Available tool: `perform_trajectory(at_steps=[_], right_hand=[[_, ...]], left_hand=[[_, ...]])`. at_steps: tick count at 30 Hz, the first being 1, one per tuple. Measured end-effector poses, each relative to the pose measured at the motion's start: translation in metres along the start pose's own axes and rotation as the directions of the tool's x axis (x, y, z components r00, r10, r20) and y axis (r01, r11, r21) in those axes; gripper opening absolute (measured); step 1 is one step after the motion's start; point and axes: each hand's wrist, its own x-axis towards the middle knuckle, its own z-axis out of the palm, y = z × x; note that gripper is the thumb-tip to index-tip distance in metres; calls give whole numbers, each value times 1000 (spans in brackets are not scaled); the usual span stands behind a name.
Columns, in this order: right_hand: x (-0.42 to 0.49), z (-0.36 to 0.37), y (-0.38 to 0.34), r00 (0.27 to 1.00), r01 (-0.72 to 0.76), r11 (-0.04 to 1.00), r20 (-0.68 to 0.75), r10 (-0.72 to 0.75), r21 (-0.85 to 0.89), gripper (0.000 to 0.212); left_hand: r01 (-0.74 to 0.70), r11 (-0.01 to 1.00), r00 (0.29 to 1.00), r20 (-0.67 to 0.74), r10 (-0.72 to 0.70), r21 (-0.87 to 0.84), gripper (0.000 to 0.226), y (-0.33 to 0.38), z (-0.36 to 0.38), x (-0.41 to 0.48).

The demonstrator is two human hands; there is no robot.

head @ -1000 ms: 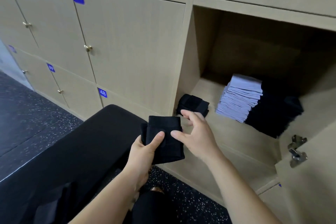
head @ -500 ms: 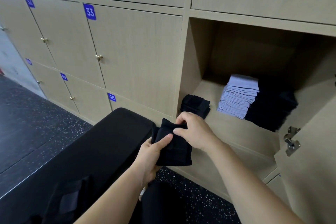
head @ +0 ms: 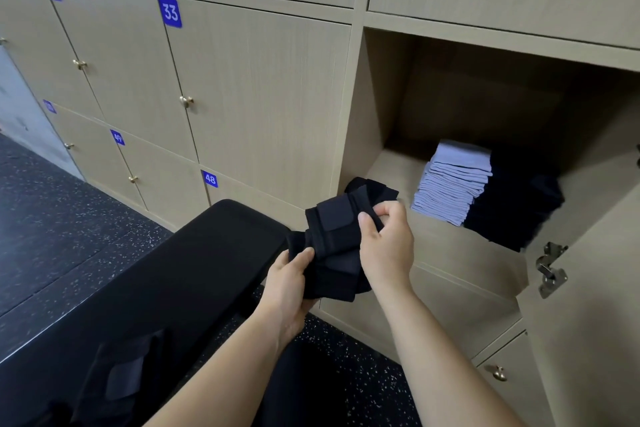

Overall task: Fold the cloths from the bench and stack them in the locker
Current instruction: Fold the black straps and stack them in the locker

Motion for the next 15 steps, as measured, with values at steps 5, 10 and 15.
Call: perform_trajectory(at_steps=[5, 10, 15], right_hand=[[2, 0, 13, 986, -161, 970, -3, 164, 183, 30], [15, -8, 24, 945, -326, 855, 143, 293, 404, 18], [59, -6, 44, 925, -363, 804, 82, 370, 472, 10]], left_hand=[[-66, 998, 997, -28, 66, -17, 21, -2, 1, 8], [-103, 994, 993, -61, 101, -37, 21, -3, 6, 23], [-126, 992, 989, -83, 126, 4, 23, -4, 6, 51]])
